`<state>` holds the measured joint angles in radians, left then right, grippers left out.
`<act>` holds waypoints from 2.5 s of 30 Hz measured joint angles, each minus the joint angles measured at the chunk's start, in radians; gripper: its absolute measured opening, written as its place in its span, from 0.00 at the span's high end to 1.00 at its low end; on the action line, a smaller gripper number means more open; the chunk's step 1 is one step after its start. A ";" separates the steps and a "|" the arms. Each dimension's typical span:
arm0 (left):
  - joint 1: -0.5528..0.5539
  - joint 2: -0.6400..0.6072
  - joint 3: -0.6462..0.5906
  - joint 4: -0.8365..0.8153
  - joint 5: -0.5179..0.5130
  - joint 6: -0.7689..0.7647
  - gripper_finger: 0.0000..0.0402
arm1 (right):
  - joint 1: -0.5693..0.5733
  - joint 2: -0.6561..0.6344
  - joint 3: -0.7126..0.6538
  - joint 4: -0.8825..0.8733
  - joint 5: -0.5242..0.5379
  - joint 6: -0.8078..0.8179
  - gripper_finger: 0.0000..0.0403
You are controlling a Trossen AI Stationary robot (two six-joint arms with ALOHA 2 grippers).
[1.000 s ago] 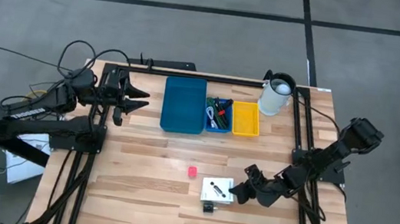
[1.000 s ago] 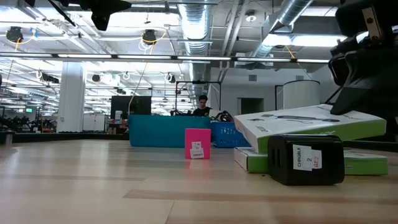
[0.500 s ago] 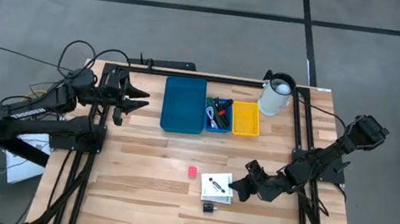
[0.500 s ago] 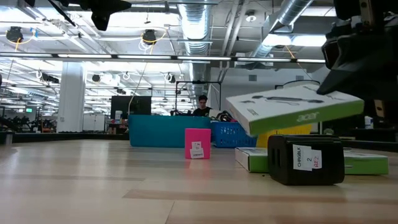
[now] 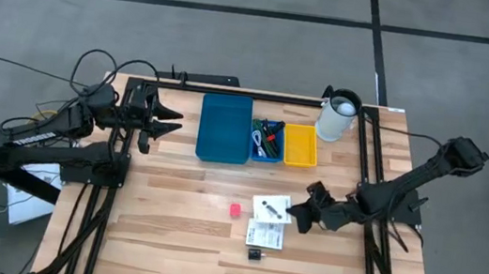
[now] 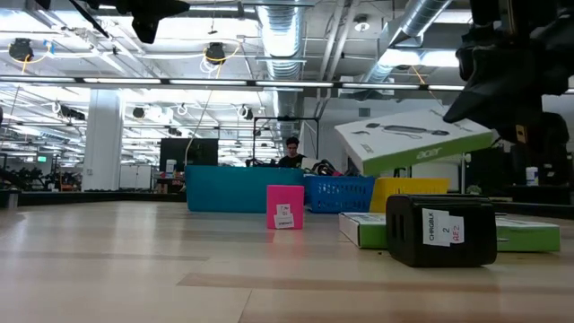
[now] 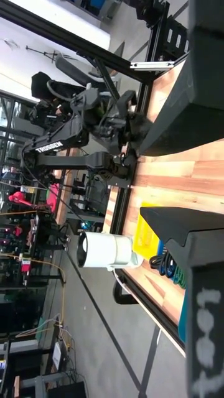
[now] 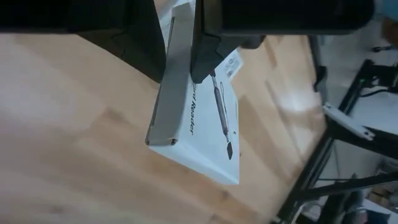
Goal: Pick and place items into bin
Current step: Put the card reader box into the yellow basket
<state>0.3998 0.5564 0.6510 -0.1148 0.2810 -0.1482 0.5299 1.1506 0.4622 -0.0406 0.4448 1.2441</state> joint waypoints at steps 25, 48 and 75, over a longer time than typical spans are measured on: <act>0.000 0.000 0.000 0.000 0.000 -0.004 0.68 | -0.551 -0.456 0.000 -0.439 -0.015 -0.480 0.85; 0.000 0.000 0.000 -0.001 0.000 -0.005 0.68 | -1.007 -0.456 0.000 -0.483 -0.389 -0.706 0.84; 0.000 0.000 0.000 -0.009 0.000 -0.005 0.68 | -1.050 -0.318 0.004 -0.315 -0.409 -0.776 0.67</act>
<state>0.3996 0.5564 0.6510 -0.1238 0.2813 -0.1535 -0.5198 0.8322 0.4660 -0.3556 0.0355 0.4683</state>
